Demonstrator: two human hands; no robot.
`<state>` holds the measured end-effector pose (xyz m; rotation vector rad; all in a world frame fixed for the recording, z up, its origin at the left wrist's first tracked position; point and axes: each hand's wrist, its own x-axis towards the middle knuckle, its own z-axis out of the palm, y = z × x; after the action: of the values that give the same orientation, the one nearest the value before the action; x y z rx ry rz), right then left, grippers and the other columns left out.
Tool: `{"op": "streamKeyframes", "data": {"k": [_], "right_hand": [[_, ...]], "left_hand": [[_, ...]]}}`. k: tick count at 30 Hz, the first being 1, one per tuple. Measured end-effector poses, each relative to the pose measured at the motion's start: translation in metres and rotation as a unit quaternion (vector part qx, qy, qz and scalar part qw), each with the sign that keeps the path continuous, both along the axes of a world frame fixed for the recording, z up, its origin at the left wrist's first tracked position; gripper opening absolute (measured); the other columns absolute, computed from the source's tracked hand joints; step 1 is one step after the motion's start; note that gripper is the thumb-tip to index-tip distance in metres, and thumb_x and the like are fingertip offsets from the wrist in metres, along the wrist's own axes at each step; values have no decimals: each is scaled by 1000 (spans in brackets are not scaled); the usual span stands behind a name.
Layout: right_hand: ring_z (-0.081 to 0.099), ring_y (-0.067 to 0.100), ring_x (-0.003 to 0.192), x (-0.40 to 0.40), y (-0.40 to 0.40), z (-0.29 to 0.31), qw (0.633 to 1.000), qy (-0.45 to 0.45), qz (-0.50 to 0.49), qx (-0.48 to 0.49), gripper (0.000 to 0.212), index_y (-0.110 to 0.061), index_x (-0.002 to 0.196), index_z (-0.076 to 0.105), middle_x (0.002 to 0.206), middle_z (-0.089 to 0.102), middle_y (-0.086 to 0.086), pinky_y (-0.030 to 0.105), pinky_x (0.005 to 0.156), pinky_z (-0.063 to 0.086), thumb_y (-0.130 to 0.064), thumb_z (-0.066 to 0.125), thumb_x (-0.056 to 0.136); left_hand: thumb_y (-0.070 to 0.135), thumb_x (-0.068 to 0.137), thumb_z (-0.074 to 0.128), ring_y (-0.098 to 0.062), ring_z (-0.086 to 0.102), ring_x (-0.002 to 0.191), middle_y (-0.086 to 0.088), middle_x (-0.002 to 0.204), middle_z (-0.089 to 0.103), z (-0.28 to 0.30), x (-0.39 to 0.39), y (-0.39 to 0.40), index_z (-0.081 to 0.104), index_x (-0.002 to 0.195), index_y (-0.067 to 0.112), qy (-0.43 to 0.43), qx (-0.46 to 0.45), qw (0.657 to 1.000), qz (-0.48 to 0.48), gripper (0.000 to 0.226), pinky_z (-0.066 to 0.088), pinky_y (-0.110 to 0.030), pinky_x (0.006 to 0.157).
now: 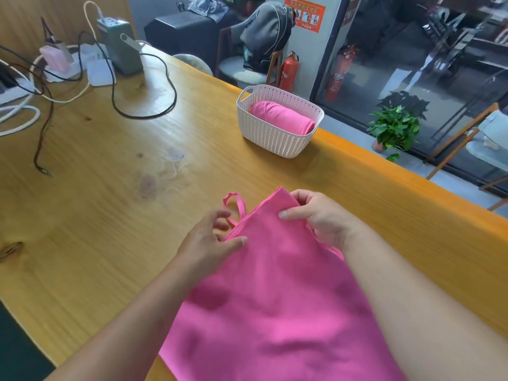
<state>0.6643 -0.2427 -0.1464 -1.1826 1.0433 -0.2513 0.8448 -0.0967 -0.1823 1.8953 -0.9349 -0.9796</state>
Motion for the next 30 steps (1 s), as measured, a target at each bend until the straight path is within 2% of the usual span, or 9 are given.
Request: {"op": "streamKeyframes", "data": {"k": [3, 5, 9, 13, 16, 21, 25, 28, 30], "right_hand": [[66, 13, 57, 10, -8, -11, 994, 101, -21, -49, 21, -13, 100, 72, 81, 74, 5, 21, 48, 49, -11, 80, 80], [64, 12, 64, 19, -12, -21, 980, 156, -41, -119, 14, -16, 95, 75, 80, 72, 0, 19, 51, 47, -23, 79, 84], [62, 20, 95, 28, -17, -46, 914, 265, -6, -308, 18, -20, 92, 72, 97, 70, -2, 30, 77, 46, -36, 63, 94], [60, 29, 92, 34, -11, -58, 848, 325, 30, -417, 27, -22, 99, 61, 97, 68, 4, 34, 71, 39, -44, 47, 101], [62, 34, 87, 39, -9, -65, 791, 368, 78, -482, 32, -20, 100, 51, 95, 69, 7, 35, 68, 35, -47, 34, 104], [64, 35, 88, 47, -6, -69, 735, 395, 134, -534, 34, -18, 102, 43, 101, 67, 5, 36, 67, 36, -45, 23, 106], [64, 36, 91, 55, -6, -71, 726, 403, 133, -541, 33, -18, 102, 43, 103, 66, 6, 37, 70, 38, -45, 24, 106], [64, 36, 89, 53, -6, -74, 717, 400, 137, -554, 33, -19, 99, 42, 101, 66, 7, 36, 68, 38, -46, 23, 106], [64, 35, 88, 52, -5, -74, 713, 400, 138, -559, 33, -20, 98, 41, 100, 66, 7, 36, 67, 38, -47, 23, 106]], "left_hand": [[38, 84, 72, -15, 58, 64, 6, 70, 61, -15, 9, 8, 65, 87, 24, -106, 63, 990, -72, 16, 54, -36, 63], [41, 87, 68, -14, 54, 58, 5, 63, 59, -17, 15, 13, 64, 73, 20, -161, 86, 979, -96, 25, 44, -30, 55], [41, 91, 62, -12, 48, 56, 5, 60, 54, -16, 28, 27, 62, 69, 19, -204, 142, 962, -112, 32, 32, -27, 51], [46, 97, 51, -18, 48, 59, -1, 61, 53, -20, 33, 46, 51, 64, 14, -239, 152, 953, -105, 46, 34, -32, 56], [50, 97, 48, -15, 51, 62, 2, 63, 55, -22, 31, 61, 50, 66, 20, -265, 136, 952, -76, 43, 34, -33, 55], [56, 96, 42, -15, 53, 65, 7, 63, 52, -28, 28, 87, 47, 70, 28, -343, 126, 930, -44, 39, 32, -31, 54], [64, 90, 41, -15, 54, 62, 5, 59, 55, -31, 38, 97, 52, 65, 24, -344, 109, 932, 5, 49, 35, -31, 52], [65, 88, 44, -11, 54, 60, 5, 57, 56, -33, 47, 104, 52, 62, 23, -300, 115, 947, -2, 50, 38, -31, 54], [68, 87, 43, -11, 53, 60, 6, 58, 55, -33, 47, 105, 51, 64, 23, -317, 138, 938, -12, 51, 35, -31, 52]]}}
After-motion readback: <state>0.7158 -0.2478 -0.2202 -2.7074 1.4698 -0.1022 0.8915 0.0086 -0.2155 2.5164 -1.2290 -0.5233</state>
